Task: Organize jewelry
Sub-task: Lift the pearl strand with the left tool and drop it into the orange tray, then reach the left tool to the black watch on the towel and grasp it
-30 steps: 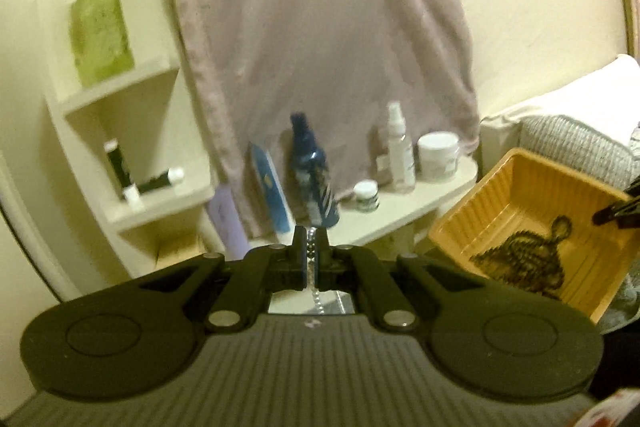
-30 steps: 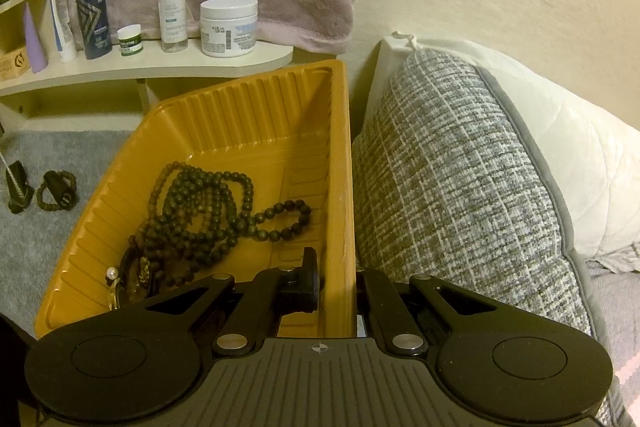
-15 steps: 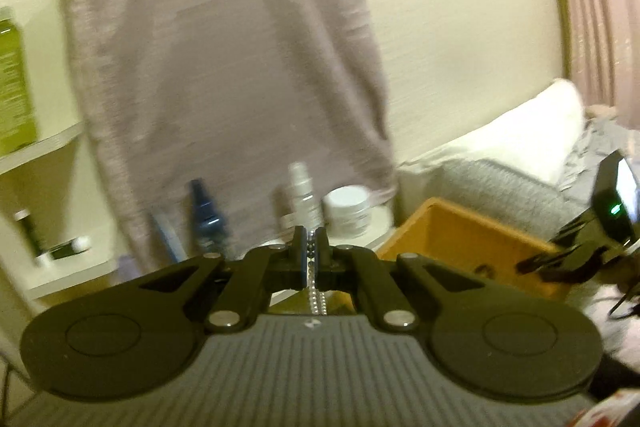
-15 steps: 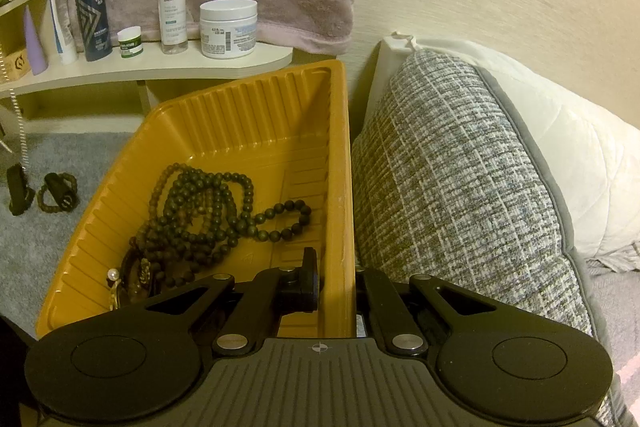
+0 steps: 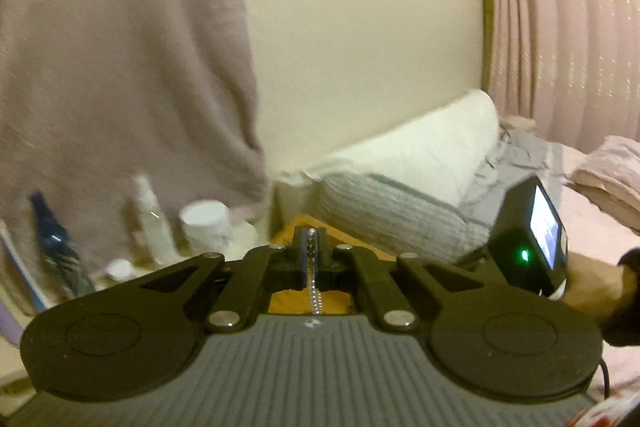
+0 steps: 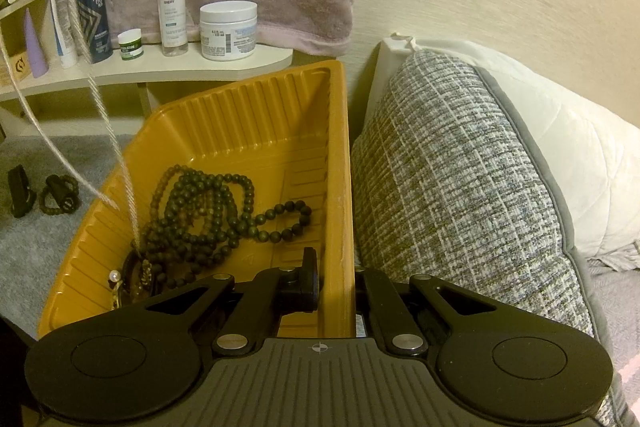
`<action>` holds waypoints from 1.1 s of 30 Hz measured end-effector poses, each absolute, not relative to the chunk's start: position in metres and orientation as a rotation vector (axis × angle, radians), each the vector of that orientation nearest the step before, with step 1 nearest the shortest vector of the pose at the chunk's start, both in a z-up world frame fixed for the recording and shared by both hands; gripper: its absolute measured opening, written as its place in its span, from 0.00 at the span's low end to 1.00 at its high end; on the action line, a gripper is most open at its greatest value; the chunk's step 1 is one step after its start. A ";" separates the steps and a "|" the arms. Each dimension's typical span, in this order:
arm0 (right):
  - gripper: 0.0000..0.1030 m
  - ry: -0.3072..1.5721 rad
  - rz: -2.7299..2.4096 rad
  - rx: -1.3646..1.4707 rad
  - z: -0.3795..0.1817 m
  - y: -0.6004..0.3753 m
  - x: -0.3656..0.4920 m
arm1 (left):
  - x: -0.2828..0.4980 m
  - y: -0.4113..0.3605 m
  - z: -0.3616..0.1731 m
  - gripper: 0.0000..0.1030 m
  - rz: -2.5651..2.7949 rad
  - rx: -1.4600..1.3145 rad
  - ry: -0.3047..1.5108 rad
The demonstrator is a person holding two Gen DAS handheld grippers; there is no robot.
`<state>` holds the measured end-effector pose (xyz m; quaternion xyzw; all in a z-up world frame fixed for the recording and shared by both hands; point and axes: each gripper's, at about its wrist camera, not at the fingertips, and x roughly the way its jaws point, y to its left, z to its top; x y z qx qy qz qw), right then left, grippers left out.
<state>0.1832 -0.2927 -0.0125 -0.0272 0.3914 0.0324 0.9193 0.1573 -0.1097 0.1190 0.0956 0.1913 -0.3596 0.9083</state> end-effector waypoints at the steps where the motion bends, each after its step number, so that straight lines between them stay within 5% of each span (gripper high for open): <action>1: 0.04 0.804 0.066 -0.056 -0.013 -0.292 0.183 | 0.160 -0.114 0.114 0.02 -0.753 0.198 0.413; 17: 0.04 0.803 0.065 -0.056 -0.012 -0.290 0.183 | 0.183 -0.155 0.034 0.03 -0.777 0.306 0.579; 20: 0.04 0.803 0.065 -0.056 -0.012 -0.291 0.183 | 0.186 -0.153 0.029 0.06 -0.774 0.292 0.602; 24: 0.04 0.802 0.065 -0.055 -0.012 -0.290 0.183 | 0.184 -0.147 0.031 0.23 -0.757 0.289 0.591; 33: 0.04 0.801 0.065 -0.054 -0.012 -0.291 0.183 | 0.172 -0.085 0.031 0.24 -0.535 0.288 0.580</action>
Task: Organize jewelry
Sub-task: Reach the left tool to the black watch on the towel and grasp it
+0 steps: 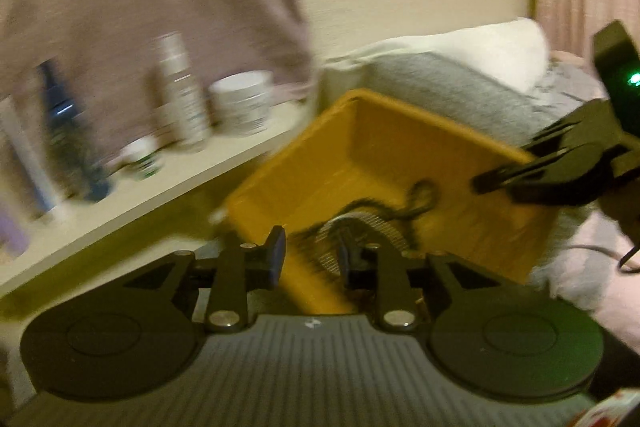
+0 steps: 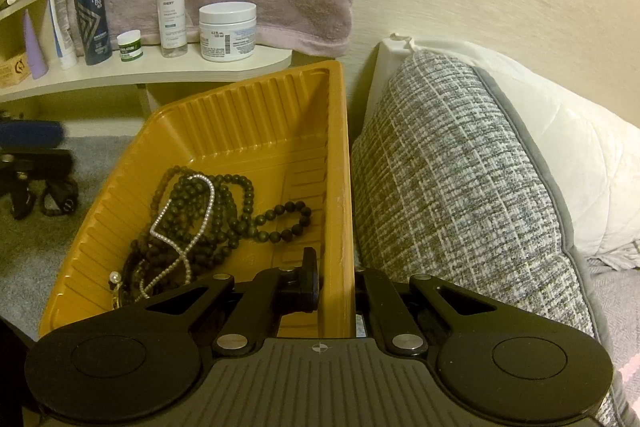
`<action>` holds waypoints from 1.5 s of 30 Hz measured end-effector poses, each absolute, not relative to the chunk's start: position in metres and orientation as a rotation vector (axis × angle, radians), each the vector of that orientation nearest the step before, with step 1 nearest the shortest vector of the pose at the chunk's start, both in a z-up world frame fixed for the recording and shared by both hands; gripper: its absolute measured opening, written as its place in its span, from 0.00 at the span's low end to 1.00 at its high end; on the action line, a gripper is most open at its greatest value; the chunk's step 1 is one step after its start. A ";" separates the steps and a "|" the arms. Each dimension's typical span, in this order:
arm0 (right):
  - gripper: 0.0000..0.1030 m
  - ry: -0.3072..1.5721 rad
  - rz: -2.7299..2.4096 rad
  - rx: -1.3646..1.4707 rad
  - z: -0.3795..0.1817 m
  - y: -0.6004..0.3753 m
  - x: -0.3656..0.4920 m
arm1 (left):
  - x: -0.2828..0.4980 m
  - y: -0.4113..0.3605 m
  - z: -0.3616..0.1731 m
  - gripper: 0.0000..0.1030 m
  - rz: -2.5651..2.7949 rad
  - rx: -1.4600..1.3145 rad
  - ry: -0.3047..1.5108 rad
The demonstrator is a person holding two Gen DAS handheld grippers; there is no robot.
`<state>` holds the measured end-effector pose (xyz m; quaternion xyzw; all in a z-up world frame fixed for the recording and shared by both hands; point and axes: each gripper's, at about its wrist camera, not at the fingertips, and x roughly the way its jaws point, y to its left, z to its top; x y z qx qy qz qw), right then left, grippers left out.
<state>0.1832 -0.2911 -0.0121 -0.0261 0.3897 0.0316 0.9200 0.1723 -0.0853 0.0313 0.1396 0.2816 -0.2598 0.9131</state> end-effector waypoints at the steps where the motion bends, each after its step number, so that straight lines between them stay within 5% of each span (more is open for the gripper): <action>1: 0.04 0.801 0.065 -0.053 -0.012 -0.291 0.184 | 0.171 -0.077 0.030 0.24 -0.503 0.284 0.582; 17: 0.04 0.801 0.065 -0.053 -0.014 -0.293 0.182 | 0.146 0.020 -0.024 0.26 -0.106 0.277 0.697; 32: 0.04 0.803 0.065 -0.065 -0.014 -0.293 0.182 | 0.174 0.033 -0.048 0.57 -0.037 0.177 0.721; 45: 0.04 0.803 0.064 -0.071 -0.017 -0.293 0.183 | 0.212 0.060 -0.047 0.57 -0.006 0.019 0.730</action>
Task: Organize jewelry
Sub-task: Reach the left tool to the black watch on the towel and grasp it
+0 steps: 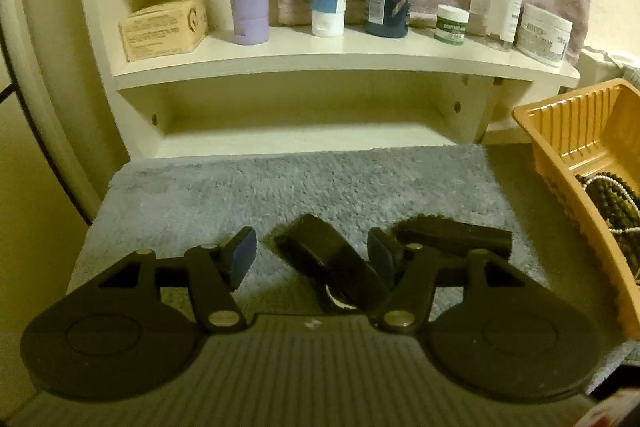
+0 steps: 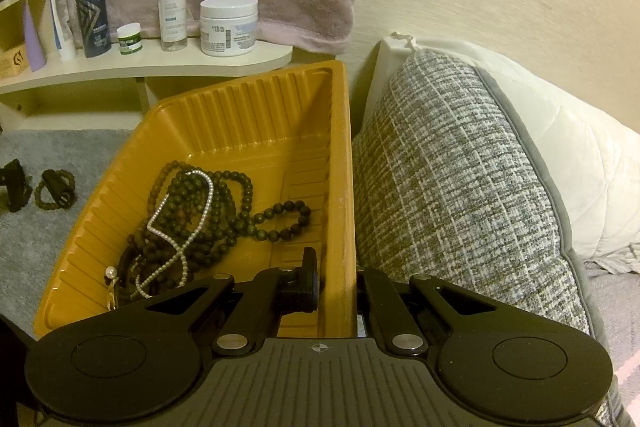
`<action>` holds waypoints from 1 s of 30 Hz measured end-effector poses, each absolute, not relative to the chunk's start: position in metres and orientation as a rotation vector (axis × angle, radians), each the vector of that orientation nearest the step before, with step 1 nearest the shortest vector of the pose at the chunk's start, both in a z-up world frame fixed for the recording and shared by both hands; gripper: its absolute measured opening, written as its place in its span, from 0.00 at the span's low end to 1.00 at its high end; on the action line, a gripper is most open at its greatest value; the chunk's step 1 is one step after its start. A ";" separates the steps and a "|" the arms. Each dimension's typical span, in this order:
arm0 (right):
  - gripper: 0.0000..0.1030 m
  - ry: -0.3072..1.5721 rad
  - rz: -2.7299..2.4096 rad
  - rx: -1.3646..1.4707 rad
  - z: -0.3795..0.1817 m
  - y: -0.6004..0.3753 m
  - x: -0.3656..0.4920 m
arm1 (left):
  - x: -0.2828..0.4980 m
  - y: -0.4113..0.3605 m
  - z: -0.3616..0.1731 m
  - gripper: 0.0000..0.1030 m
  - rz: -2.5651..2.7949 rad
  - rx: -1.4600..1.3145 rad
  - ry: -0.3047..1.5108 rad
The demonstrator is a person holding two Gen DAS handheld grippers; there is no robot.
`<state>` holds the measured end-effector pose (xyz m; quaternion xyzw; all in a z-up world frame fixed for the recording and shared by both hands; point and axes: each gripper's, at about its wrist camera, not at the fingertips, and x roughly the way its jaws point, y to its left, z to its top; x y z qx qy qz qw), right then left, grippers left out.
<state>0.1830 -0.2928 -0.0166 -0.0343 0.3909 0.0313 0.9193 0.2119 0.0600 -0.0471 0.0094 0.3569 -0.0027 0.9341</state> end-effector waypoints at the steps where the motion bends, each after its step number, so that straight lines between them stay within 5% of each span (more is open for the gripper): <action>1: 0.04 0.804 0.064 -0.070 -0.017 -0.293 0.183 | 0.215 0.061 -0.049 0.57 -0.015 0.020 0.741; 21: 0.04 0.802 0.060 -0.073 -0.018 -0.293 0.184 | 0.211 0.071 -0.041 0.32 -0.162 -0.009 0.760; 30: 0.04 0.799 0.063 -0.072 -0.016 -0.293 0.183 | 0.205 0.066 -0.036 0.30 -0.157 0.010 0.744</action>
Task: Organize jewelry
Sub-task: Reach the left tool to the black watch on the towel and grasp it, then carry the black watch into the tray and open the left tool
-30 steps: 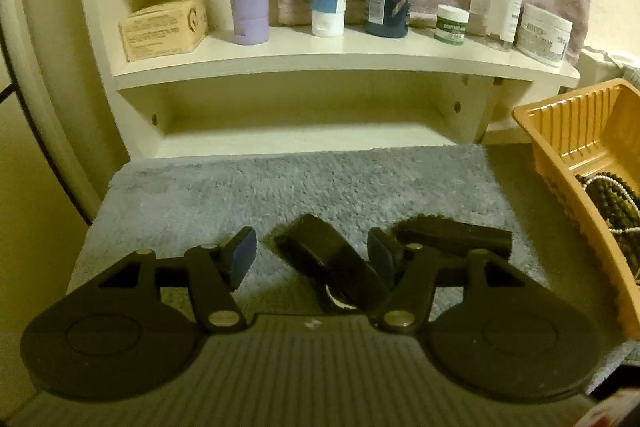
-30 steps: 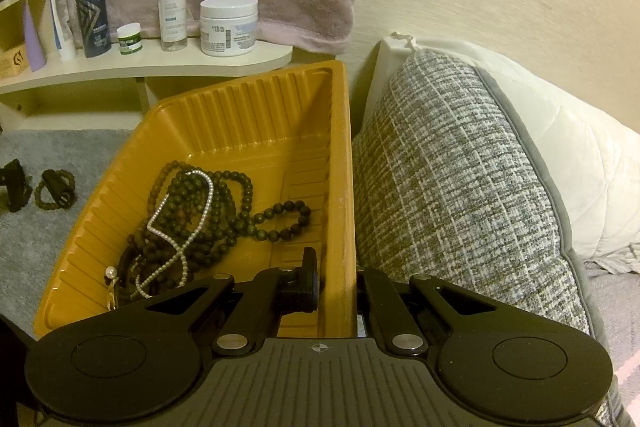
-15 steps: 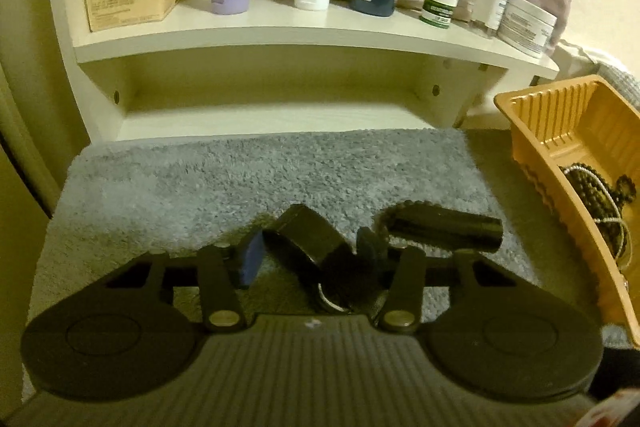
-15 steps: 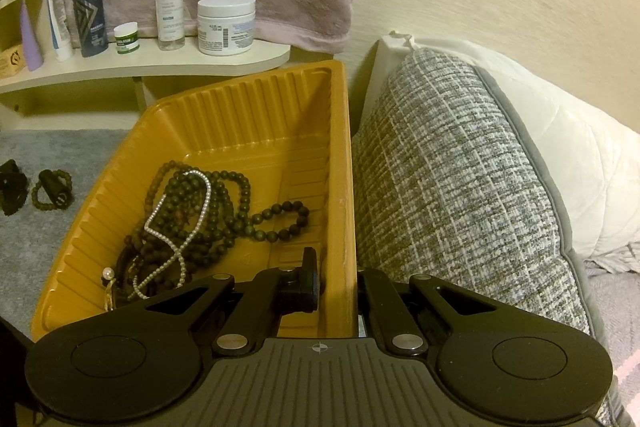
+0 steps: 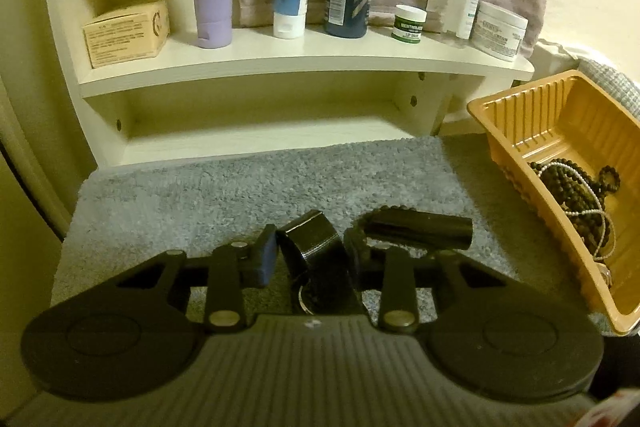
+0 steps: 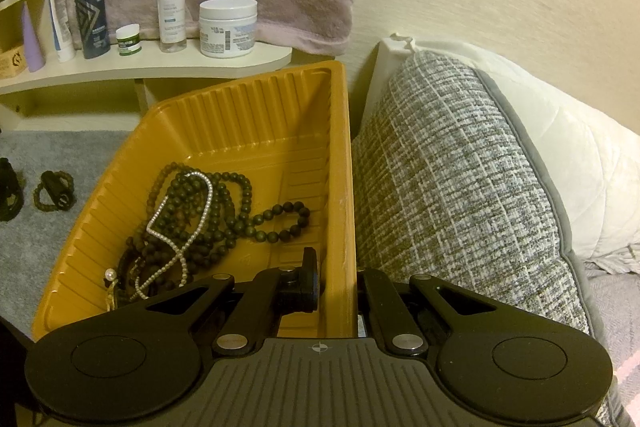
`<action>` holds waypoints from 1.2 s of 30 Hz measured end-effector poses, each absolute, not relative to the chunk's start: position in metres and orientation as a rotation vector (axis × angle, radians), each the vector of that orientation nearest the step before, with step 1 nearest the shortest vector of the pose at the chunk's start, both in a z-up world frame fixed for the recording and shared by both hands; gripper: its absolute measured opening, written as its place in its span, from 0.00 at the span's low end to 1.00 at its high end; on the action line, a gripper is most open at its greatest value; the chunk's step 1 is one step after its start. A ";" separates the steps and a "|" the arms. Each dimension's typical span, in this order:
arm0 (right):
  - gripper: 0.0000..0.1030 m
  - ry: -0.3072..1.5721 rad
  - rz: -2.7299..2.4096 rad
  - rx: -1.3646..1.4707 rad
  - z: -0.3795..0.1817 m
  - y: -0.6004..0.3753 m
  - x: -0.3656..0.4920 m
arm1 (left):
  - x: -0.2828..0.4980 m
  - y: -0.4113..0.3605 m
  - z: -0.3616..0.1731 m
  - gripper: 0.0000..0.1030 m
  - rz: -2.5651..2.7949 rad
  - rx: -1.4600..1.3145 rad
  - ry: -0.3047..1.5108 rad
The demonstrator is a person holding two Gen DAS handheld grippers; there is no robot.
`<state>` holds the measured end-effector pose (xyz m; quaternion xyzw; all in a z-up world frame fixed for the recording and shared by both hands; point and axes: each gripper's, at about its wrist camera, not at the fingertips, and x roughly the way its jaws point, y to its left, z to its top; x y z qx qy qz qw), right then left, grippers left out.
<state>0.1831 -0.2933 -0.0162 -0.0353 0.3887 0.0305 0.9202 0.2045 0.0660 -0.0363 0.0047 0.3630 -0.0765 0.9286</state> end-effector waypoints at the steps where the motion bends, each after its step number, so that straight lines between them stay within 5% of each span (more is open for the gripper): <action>1: 0.04 0.798 0.063 -0.073 -0.016 -0.294 0.183 | 0.204 0.066 -0.035 0.30 -0.156 0.012 0.740; 36: 0.04 0.797 0.062 -0.069 -0.015 -0.293 0.182 | 0.204 0.024 0.015 0.29 -0.252 0.057 0.625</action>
